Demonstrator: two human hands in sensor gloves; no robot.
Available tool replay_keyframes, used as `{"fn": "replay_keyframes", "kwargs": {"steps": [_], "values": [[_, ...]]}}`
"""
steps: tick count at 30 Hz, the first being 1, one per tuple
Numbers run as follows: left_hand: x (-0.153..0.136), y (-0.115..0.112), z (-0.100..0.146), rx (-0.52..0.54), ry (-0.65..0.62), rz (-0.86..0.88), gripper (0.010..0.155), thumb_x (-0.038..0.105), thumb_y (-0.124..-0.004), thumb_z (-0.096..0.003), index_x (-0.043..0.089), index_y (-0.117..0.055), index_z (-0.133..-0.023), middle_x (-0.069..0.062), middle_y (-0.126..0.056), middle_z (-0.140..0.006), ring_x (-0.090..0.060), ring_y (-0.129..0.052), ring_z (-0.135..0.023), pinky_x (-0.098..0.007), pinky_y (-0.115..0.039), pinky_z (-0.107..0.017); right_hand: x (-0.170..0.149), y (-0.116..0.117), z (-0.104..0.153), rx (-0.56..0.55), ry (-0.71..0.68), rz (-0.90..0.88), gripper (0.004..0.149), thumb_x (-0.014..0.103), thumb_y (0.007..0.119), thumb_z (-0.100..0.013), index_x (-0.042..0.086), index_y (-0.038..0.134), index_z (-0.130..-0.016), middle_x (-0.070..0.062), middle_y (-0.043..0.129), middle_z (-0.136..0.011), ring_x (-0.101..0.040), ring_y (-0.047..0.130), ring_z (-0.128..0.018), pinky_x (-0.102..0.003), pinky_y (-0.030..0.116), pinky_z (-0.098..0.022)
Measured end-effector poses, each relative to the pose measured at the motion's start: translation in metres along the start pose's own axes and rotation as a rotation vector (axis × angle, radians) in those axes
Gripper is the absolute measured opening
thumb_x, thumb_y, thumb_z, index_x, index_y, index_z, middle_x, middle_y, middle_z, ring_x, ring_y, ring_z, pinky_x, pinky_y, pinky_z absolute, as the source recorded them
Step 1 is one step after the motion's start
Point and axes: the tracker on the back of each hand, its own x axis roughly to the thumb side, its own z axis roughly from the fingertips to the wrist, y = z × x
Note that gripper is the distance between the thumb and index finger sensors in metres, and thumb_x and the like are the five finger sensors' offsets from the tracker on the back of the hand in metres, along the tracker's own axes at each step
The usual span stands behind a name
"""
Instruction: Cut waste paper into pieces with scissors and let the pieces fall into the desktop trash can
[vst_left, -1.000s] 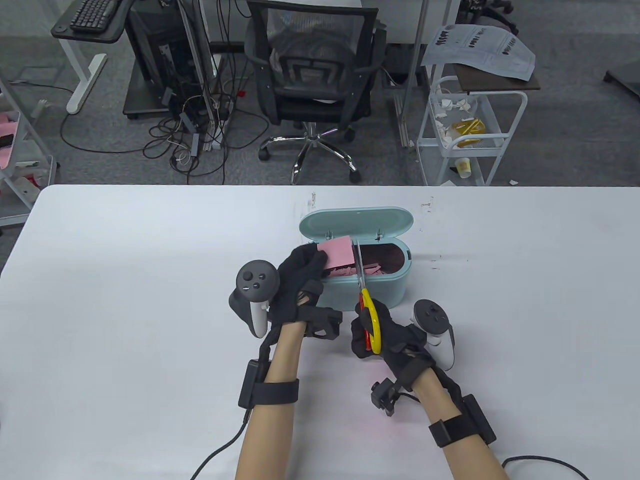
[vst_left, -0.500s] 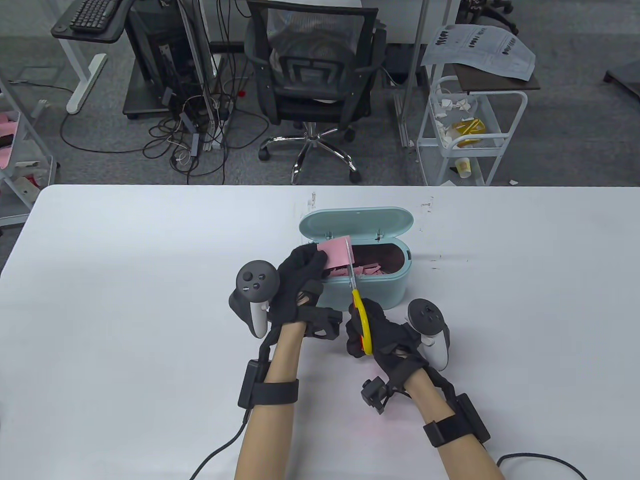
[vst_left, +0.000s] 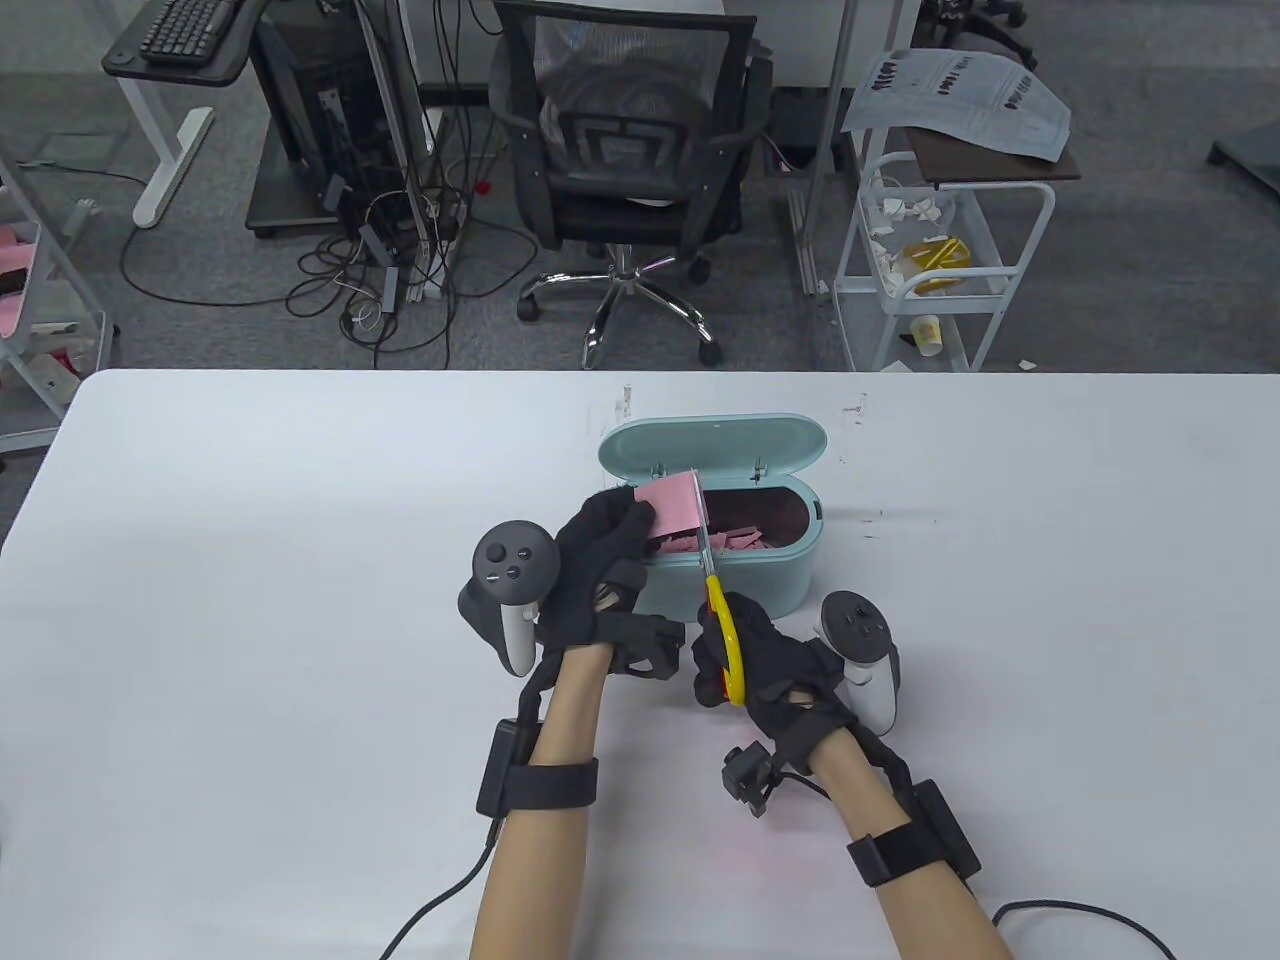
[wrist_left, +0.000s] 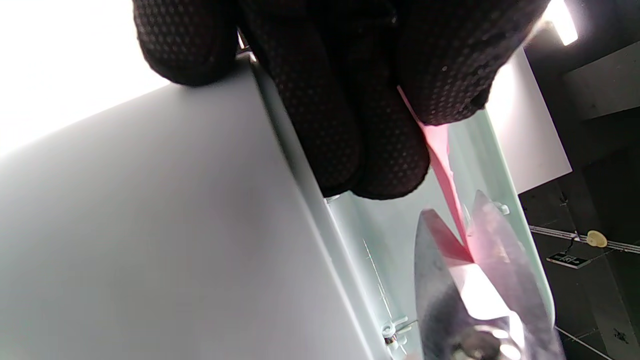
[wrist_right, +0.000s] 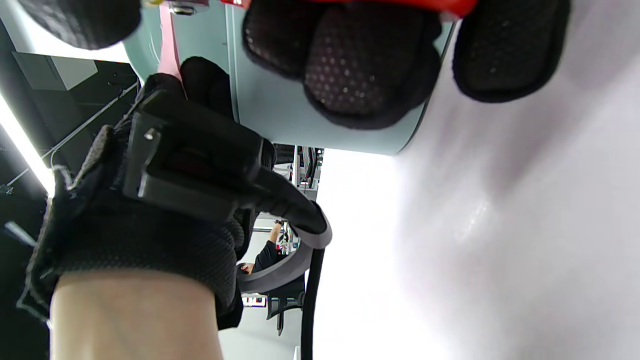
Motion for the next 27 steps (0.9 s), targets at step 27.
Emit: {"fn": "replay_keyframes", "kwargs": {"steps": [27], "values": [[0.0,0.0,-0.001,-0.012,-0.007,-0.006,0.035,0.045,-0.086,-0.0465,0.032,-0.092,-0.079,0.011,-0.112,-0.06,-0.007,-0.113,-0.053,-0.041,-0.081,-0.055,0.011,-0.005,-0.008,-0.05,-0.01,-0.014,0.081,0.067,0.064,-0.04,0.011,0.042,-0.094,0.005,0.084,-0.065,-0.02,0.096,-0.035,-0.059,0.076,-0.05]]}}
